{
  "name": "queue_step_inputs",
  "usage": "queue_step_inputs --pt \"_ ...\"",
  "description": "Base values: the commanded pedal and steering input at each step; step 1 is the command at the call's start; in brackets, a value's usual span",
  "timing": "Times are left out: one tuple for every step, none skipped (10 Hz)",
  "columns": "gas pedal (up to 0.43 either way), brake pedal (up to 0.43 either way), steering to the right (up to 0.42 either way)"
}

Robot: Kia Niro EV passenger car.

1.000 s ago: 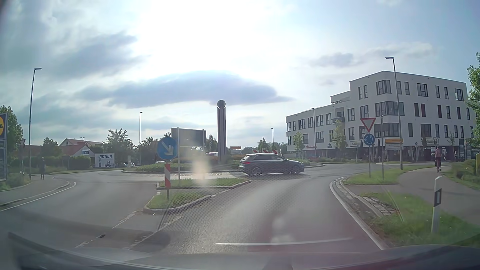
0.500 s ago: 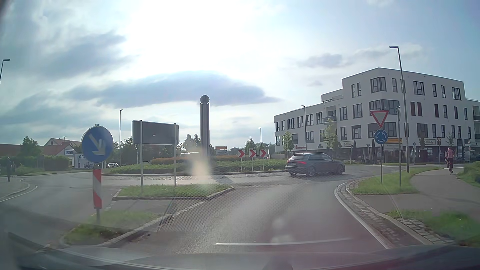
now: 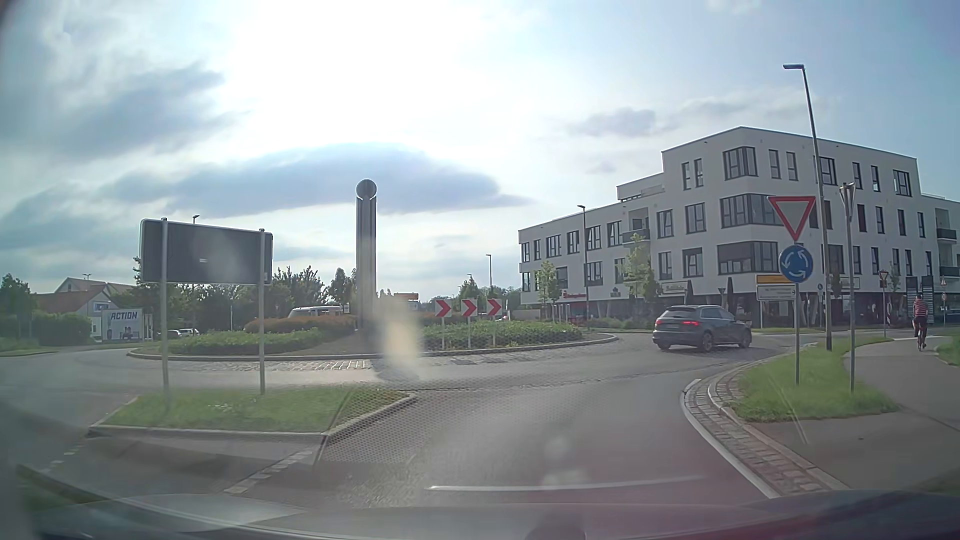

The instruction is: Follow the waypoints while adhering to traffic rules and regulations

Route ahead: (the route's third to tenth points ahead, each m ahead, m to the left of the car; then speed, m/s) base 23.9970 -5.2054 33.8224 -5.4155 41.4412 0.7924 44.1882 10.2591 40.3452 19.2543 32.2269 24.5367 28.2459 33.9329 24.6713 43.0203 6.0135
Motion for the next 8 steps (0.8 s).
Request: queue_step_inputs --pt "0.13 0.0 0.088" --pt "0.13 0.0 0.093" --pt "0.138 0.0 0.097" --pt "0.138 0.0 0.098" --pt "0.138 0.0 0.099" --pt "0.138 0.0 0.099" --pt "0.138 0.0 0.103" --pt "0.138 0.0 0.109"
